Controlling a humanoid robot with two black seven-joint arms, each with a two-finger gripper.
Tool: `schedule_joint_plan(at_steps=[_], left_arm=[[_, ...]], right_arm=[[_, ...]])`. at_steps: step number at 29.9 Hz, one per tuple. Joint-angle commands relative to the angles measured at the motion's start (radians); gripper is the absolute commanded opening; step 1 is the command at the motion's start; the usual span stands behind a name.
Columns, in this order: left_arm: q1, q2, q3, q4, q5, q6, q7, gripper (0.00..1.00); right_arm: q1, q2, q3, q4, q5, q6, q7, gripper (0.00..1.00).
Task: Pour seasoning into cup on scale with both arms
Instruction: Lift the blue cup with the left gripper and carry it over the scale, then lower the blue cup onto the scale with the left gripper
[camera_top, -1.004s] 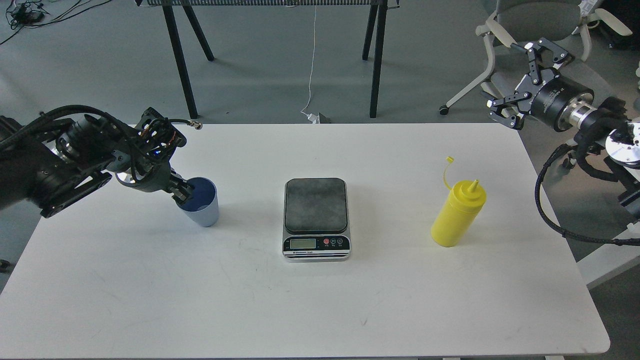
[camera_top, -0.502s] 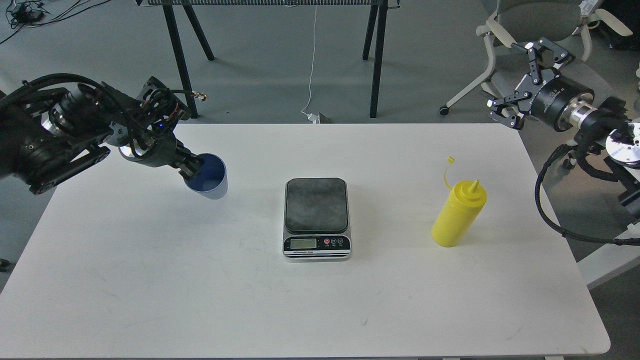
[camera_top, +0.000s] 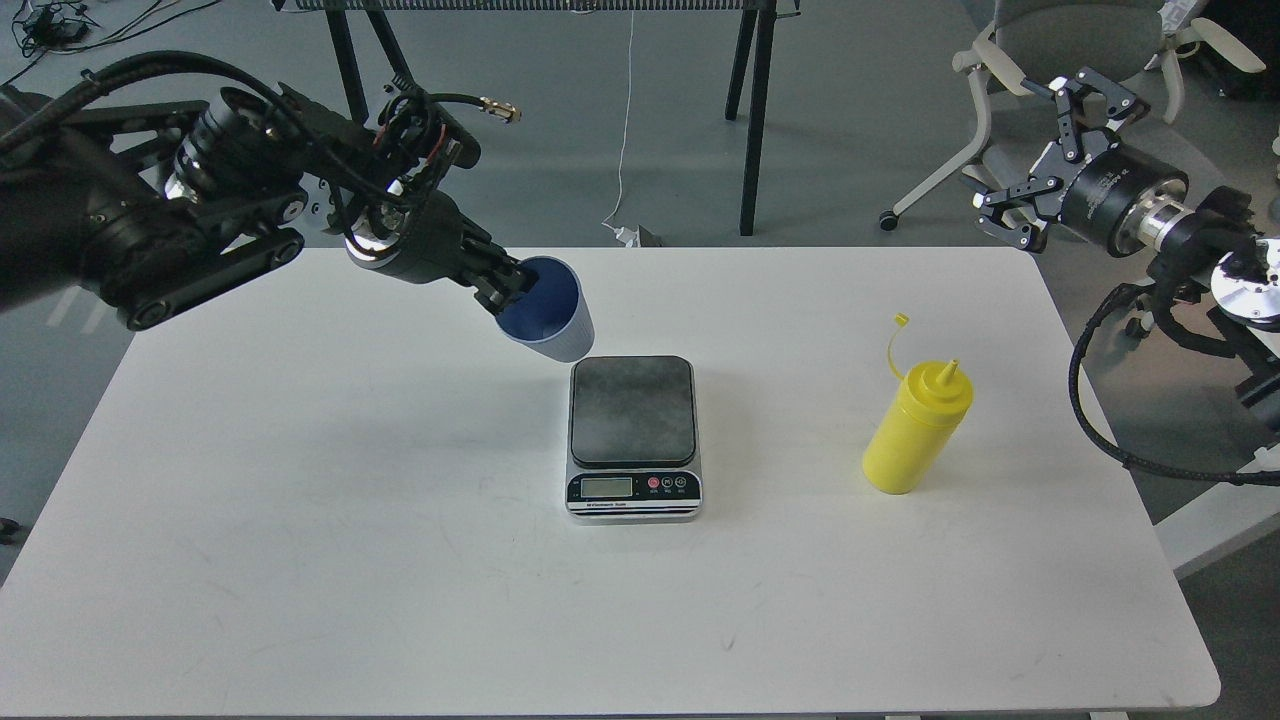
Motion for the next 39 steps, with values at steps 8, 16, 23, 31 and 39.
schedule_joint_plan(at_steps=[8, 16, 23, 31, 39], left_arm=[[0.010, -0.125, -0.003, 0.016, -0.003, 0.000, 0.000, 0.03], [0.036, -0.180, 0.005, 0.095, 0.002, 0.000, 0.000, 0.03], [0.056, -0.246, 0.008, 0.201, 0.003, 0.000, 0.000, 0.03], [0.074, -0.267, 0.008, 0.223, 0.002, 0.000, 0.000, 0.03], [0.100, -0.277, 0.011, 0.258, 0.006, 0.000, 0.000, 0.04]], right_arm=[[0.008, -0.035, 0.008, -0.001, 0.000, 0.000, 0.000, 0.99], [0.005, -0.056, 0.021, 0.000, 0.002, 0.000, 0.000, 0.99], [0.005, -0.056, 0.023, 0.000, 0.002, 0.000, 0.000, 0.99], [0.003, -0.056, 0.023, 0.000, 0.002, 0.000, 0.000, 0.99], [-0.001, -0.058, 0.023, 0.000, 0.002, 0.000, 0.000, 0.99]])
